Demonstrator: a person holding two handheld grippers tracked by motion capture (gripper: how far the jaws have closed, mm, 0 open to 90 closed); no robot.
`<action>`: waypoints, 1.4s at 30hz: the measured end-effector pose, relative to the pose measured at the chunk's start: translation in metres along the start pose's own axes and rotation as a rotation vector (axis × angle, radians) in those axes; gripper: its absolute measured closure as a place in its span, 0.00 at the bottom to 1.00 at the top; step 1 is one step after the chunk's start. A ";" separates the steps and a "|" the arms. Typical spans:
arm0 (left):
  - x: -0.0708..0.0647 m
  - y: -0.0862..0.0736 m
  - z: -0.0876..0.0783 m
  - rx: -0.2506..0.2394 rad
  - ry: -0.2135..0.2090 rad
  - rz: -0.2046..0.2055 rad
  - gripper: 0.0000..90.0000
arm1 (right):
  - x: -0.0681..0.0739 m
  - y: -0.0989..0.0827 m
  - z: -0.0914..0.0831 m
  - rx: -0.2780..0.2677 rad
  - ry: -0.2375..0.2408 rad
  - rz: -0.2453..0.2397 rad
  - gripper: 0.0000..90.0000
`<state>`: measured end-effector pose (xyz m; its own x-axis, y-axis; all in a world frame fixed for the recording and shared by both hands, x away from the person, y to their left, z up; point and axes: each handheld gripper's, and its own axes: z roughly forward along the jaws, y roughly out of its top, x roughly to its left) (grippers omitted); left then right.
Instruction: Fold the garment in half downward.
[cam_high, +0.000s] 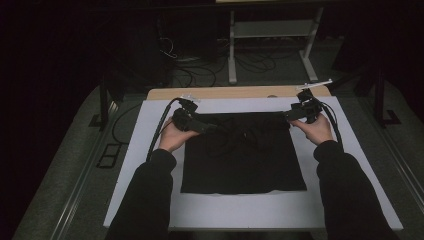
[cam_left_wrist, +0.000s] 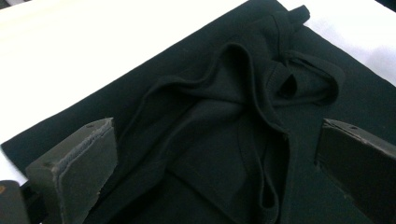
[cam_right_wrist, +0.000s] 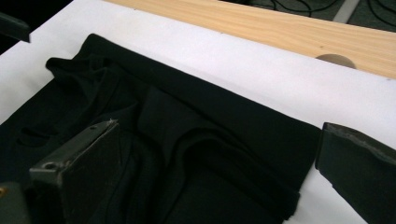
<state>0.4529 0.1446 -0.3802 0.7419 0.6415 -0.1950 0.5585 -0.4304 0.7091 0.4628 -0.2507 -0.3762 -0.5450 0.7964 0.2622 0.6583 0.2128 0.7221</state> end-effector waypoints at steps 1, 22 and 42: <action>-0.001 0.000 0.001 0.000 -0.004 0.002 0.00 | 0.001 0.000 0.001 0.002 0.002 -0.005 0.00; -0.016 -0.009 0.028 0.029 -0.103 0.003 0.00 | 0.032 -0.002 0.028 0.049 0.108 -0.089 0.07; -0.023 -0.014 0.052 0.060 -0.192 0.002 0.14 | 0.039 -0.008 0.046 0.086 0.199 -0.086 0.33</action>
<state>0.4467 0.1030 -0.4209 0.7968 0.5102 -0.3238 0.5742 -0.4723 0.6687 0.4604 -0.1952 -0.4013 -0.6872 0.6479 0.3287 0.6419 0.3297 0.6923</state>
